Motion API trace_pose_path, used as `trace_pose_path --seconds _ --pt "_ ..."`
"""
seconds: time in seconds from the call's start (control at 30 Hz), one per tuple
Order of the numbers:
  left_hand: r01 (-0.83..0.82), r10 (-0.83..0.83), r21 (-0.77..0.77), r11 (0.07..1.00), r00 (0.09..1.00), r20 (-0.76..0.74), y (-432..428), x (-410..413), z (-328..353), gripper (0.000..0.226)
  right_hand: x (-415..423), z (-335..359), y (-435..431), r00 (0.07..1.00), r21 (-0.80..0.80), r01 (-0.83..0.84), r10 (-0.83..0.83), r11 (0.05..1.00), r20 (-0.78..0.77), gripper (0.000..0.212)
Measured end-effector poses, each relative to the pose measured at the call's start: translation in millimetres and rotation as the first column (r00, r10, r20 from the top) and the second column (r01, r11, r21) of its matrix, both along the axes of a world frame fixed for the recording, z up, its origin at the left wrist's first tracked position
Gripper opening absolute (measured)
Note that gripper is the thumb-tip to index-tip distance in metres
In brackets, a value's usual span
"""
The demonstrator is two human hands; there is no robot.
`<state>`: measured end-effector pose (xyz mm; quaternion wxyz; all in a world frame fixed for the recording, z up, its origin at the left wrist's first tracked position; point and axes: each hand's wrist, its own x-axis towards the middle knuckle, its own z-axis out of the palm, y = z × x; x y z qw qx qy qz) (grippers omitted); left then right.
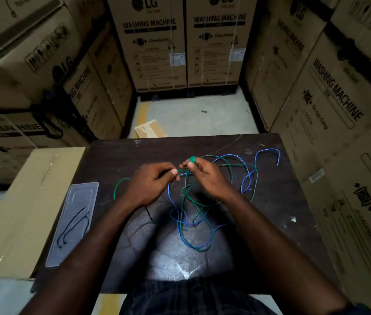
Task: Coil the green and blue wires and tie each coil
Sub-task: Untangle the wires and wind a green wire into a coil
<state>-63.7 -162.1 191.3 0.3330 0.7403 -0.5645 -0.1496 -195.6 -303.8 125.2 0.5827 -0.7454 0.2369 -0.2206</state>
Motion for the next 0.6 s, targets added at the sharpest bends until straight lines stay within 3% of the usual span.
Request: trace_pose_path --seconds 0.13,0.27,0.43,0.6 --pt "-0.003 0.003 -0.043 0.999 1.000 0.009 -3.2 6.3 14.2 0.021 -7.4 3.8 7.6 0.986 -0.207 -0.038 0.003 0.977 -0.165 0.042" --pt "-0.040 0.042 -0.092 0.995 0.999 0.023 -11.6 14.8 28.5 0.021 -13.7 13.3 17.5 0.989 -0.266 -0.088 0.053 0.960 -0.136 0.032" --pt "-0.153 0.156 -0.135 0.979 0.988 0.011 -22.9 22.6 26.7 0.014 -17.5 29.0 28.6 0.996 -0.081 -0.089 0.089 0.993 -0.009 0.035" --pt "-0.148 0.153 -0.106 0.983 0.987 0.040 -27.9 32.2 6.0 0.014 -13.0 43.4 41.0 0.982 0.383 -0.076 0.004 0.920 0.187 0.040"
